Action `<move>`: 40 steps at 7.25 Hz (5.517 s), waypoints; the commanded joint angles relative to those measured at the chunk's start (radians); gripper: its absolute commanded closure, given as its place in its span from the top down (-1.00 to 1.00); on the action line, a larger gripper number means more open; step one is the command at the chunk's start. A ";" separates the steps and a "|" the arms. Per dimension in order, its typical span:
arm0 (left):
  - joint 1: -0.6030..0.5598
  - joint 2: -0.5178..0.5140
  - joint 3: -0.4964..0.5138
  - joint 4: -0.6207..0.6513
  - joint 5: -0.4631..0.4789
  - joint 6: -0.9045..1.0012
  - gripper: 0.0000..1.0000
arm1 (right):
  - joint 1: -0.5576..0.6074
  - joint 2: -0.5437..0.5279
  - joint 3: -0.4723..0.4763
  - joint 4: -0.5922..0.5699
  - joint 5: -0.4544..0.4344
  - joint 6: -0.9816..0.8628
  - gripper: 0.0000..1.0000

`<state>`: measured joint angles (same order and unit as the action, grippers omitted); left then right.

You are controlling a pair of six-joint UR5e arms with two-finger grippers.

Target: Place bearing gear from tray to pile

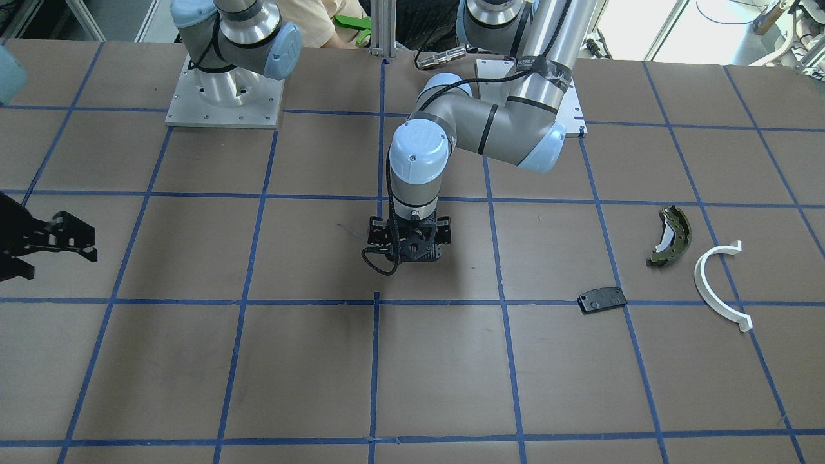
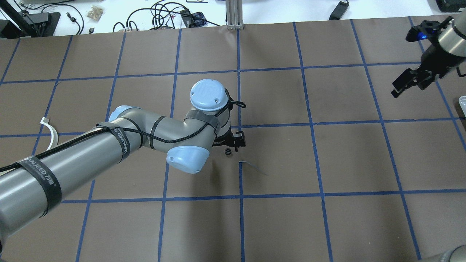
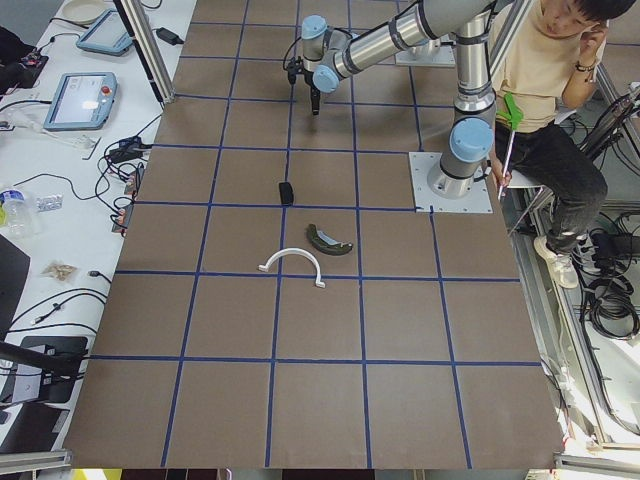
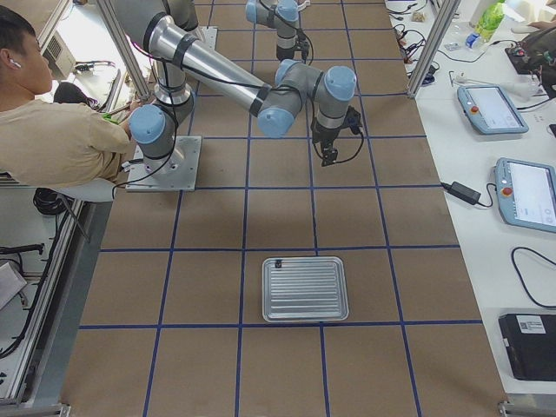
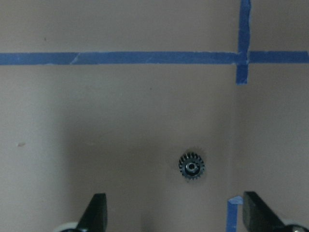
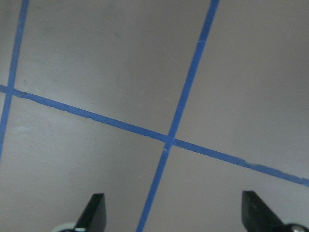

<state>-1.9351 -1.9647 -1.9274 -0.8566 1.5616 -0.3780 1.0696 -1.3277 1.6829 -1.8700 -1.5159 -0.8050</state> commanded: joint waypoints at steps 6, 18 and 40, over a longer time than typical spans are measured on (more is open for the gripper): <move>-0.019 -0.046 0.002 0.068 0.001 -0.006 -0.13 | -0.357 0.095 0.000 -0.059 -0.098 -0.432 1.00; 0.524 0.248 -0.202 -0.044 0.089 0.516 -1.00 | -0.450 0.294 0.003 -0.267 -0.208 -0.497 0.48; 0.397 0.467 0.308 -0.707 0.094 0.486 1.00 | -0.029 0.122 0.006 -0.034 -0.089 0.112 -1.00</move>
<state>-1.4943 -1.5380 -1.5982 -1.5654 1.6554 0.2089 0.9399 -1.1977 1.6877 -1.9481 -1.6565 -0.8629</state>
